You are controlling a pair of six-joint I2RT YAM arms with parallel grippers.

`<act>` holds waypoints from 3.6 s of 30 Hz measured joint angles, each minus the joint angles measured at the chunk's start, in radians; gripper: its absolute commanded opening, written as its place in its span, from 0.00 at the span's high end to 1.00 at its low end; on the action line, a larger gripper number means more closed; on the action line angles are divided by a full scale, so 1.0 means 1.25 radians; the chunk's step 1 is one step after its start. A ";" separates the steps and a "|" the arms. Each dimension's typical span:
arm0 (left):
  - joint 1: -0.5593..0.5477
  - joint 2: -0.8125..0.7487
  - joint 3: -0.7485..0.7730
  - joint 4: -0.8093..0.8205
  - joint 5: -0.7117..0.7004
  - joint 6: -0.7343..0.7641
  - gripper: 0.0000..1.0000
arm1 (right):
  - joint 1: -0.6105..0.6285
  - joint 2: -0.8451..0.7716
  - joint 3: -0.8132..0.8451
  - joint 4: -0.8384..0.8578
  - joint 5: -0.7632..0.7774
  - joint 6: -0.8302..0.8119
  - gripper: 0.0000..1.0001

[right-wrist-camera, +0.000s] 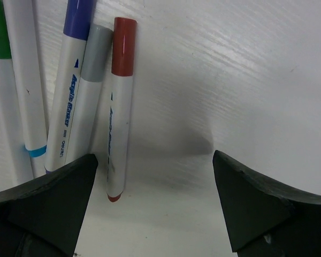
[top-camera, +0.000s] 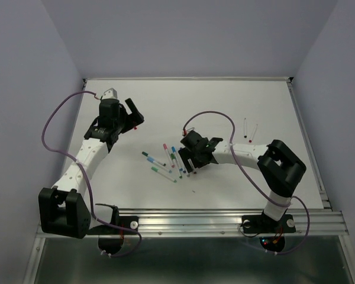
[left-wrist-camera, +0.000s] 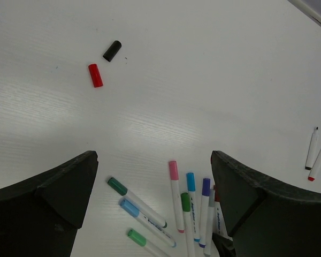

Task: Open the pen caps

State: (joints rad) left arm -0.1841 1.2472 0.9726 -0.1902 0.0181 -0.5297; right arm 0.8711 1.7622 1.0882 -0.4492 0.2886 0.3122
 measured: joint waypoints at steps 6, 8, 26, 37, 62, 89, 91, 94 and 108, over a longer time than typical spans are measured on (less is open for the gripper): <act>0.000 -0.003 0.000 0.000 0.000 0.000 0.01 | 0.001 0.036 0.036 0.000 -0.014 0.013 0.49; 0.000 -0.003 0.000 -0.001 0.000 0.000 0.01 | 0.001 0.046 0.049 -0.002 -0.023 0.017 0.55; 0.000 -0.007 0.000 -0.002 -0.026 0.000 0.01 | -0.017 0.140 0.186 -0.121 -0.116 0.042 0.77; 0.000 -0.031 0.000 -0.007 -0.035 0.000 0.01 | -0.026 0.157 0.216 -0.153 -0.121 0.027 0.99; -0.179 -0.068 -0.098 0.311 0.345 -0.047 0.01 | -0.110 -0.266 -0.031 0.221 -0.422 -0.029 0.99; -0.226 0.000 -0.097 0.399 0.362 -0.092 0.52 | -0.111 -0.301 -0.042 0.345 -0.509 0.014 0.99; -0.229 0.002 -0.097 0.399 0.362 -0.092 0.61 | -0.111 -0.295 -0.036 0.345 -0.509 0.014 0.99; -0.231 0.002 -0.097 0.401 0.362 -0.093 0.74 | -0.111 -0.289 -0.022 0.347 -0.510 0.014 0.99; -0.239 0.018 -0.092 0.325 0.313 -0.086 1.00 | -0.136 -0.205 -0.001 0.341 -0.652 -0.047 0.99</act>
State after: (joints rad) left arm -0.4828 1.2694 0.8574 0.2161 0.4088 -0.6376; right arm 0.7013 1.5055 1.0874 -0.0235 -0.5270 0.2535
